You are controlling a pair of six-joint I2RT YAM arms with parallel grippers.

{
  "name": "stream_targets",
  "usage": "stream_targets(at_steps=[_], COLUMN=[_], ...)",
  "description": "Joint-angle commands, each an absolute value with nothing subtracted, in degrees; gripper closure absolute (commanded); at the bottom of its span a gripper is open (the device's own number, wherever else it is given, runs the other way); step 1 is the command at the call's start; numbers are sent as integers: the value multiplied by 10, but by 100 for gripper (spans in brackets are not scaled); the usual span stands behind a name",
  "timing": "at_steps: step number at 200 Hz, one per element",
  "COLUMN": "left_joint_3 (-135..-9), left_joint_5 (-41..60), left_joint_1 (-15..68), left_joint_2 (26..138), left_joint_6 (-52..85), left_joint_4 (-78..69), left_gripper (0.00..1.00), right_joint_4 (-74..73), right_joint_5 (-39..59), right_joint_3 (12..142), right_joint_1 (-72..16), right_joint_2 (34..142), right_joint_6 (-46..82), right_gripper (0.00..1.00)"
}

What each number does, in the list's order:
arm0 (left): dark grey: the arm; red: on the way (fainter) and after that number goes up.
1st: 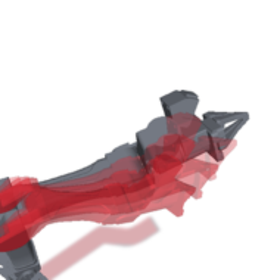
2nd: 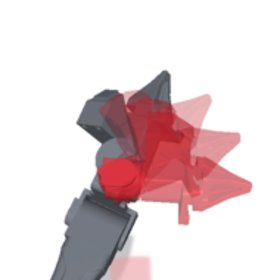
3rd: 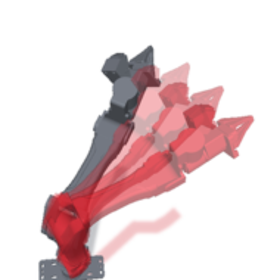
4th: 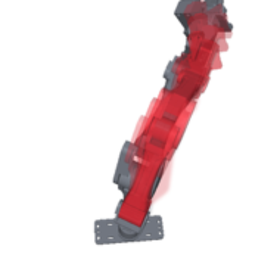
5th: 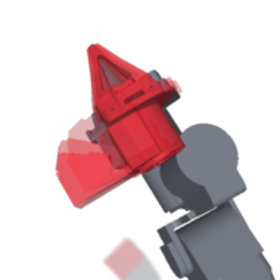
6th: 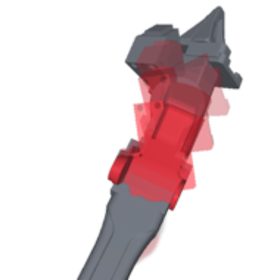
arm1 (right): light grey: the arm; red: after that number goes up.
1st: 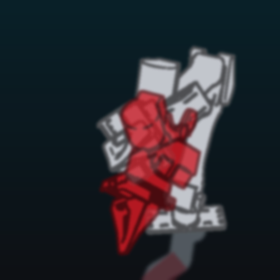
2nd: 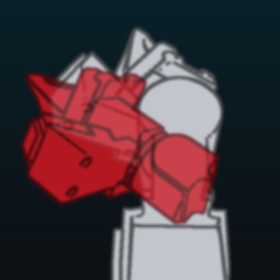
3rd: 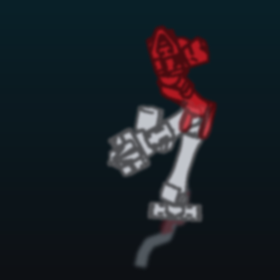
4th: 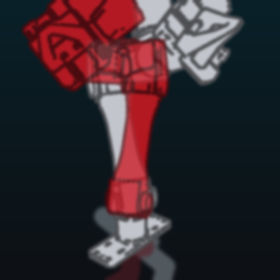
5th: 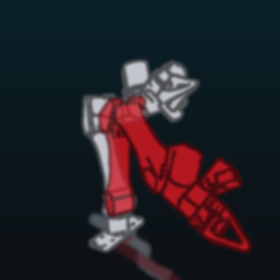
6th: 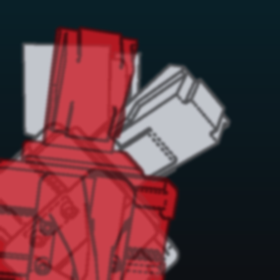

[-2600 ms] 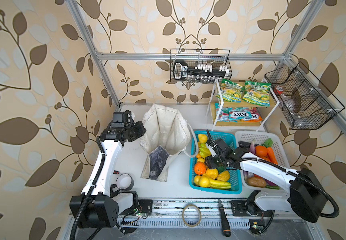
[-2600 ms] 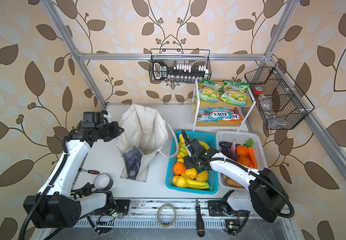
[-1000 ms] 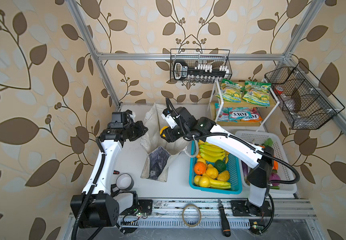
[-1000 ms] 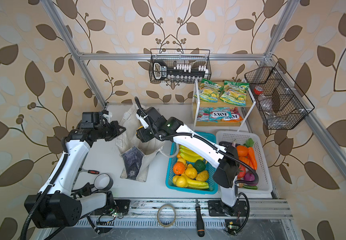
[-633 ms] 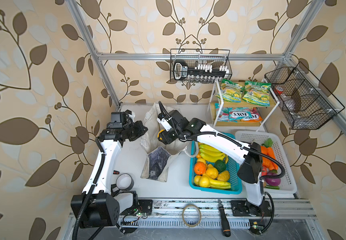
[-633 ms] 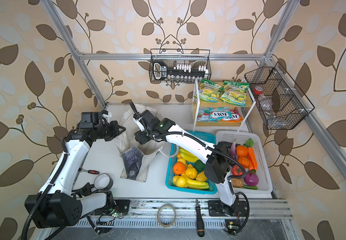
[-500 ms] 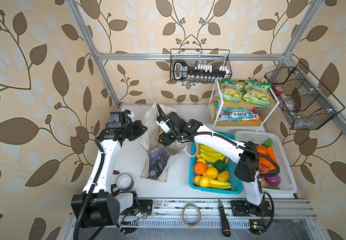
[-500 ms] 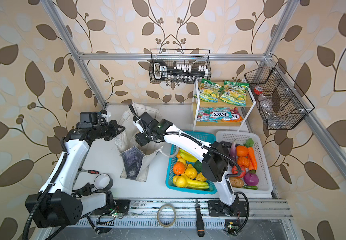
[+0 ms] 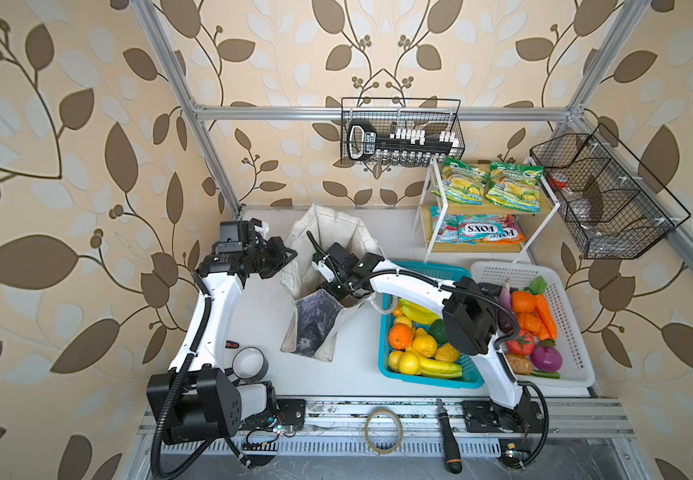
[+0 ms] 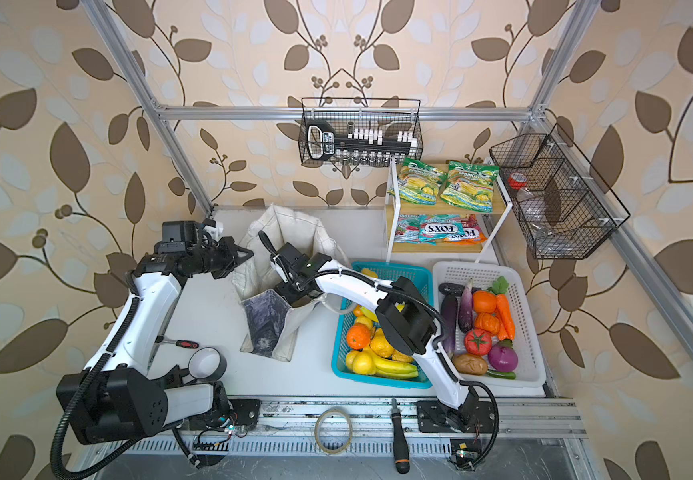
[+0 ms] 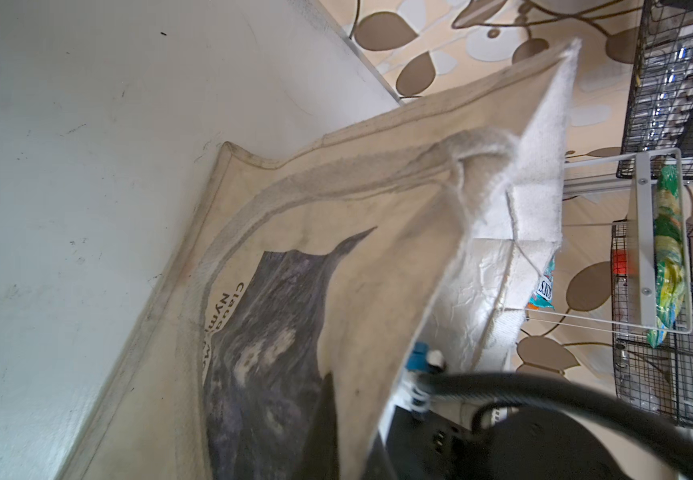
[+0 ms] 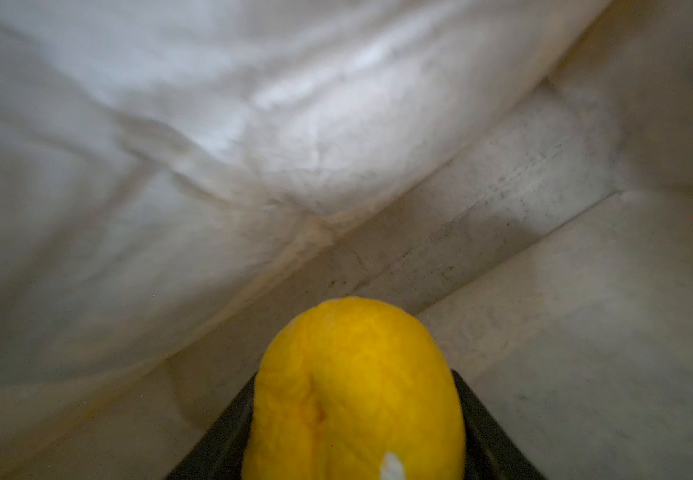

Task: Place the food into the grocery bag and tie it
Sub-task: 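Carry the lemon into the tote bag and open the right gripper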

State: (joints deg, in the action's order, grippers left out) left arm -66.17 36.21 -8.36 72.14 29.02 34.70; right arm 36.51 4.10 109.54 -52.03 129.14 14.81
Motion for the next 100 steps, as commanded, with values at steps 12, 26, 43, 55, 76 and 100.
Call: stream_targets(at_steps=[12,26,43,55,76,100], left_joint_3=[-653,-656,-657,-655,-651,-651], left_joint_5=[391,388,387,387,390,390], left_joint_1=[-89,-90,-91,-93,-94,-94], left_joint_2=[722,720,721,721,720,719], left_joint_6=[301,296,291,292,292,290], left_joint_4=[313,315,321,320,318,321], left_gripper=[100,100,100,100,100,100], right_joint_4=[361,353,344,350,356,355], right_joint_5=[33,36,47,53,58,47], right_joint_3=[1102,1095,1090,1101,1109,1098], right_joint_1=[-515,-518,-517,-515,-511,-511], right_joint_2=[1332,1339,1350,1367,1382,1358], right_joint_6=[182,188,199,202,205,201], right_gripper=[50,50,49,48,44,30])
